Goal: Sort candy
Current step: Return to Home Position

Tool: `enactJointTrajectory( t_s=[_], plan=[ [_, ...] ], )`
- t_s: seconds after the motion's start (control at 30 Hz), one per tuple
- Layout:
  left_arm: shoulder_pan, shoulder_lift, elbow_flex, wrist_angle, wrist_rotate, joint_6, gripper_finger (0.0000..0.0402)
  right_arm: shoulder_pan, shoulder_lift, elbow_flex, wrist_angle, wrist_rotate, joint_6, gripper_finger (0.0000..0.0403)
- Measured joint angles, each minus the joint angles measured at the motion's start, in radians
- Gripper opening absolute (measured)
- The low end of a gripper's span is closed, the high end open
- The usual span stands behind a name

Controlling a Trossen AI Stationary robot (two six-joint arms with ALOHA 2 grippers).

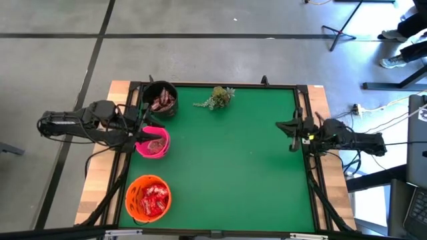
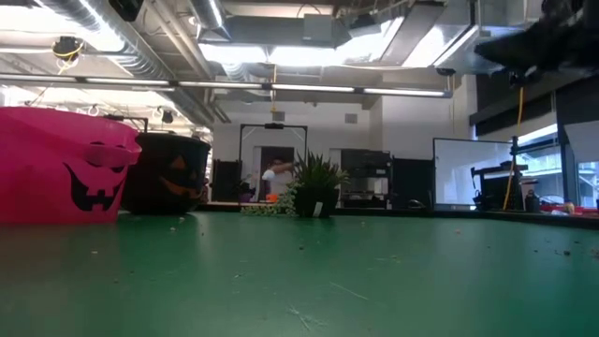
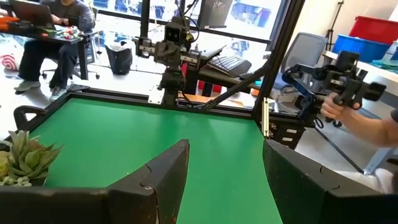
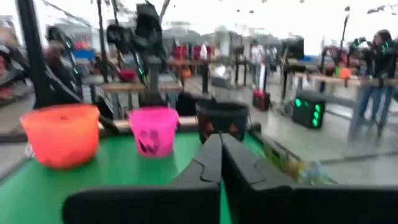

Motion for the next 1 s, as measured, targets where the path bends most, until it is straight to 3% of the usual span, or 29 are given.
enactJointTrajectory(
  t_s=[0.07,0.4,0.7,1.0],
  plan=[
    [0.0,0.0,0.0,0.0,0.0,0.0,0.0197,-0.001,0.054,0.011,0.04,-0.008,-0.026,0.0005],
    [0.0,0.0,0.0,0.0,0.0,0.0,0.0197,0.0,0.123,-0.004,-0.104,0.002,-0.003,0.0007],
    [0.0,0.0,0.0,0.0,0.0,0.0,0.0197,0.001,0.132,-0.004,-0.215,-0.044,0.331,0.0009],
    [0.0,0.0,0.0,0.0,0.0,0.0,0.0197,0.0,0.132,-0.004,-0.22,-0.044,0.349,0.001]
  ],
)
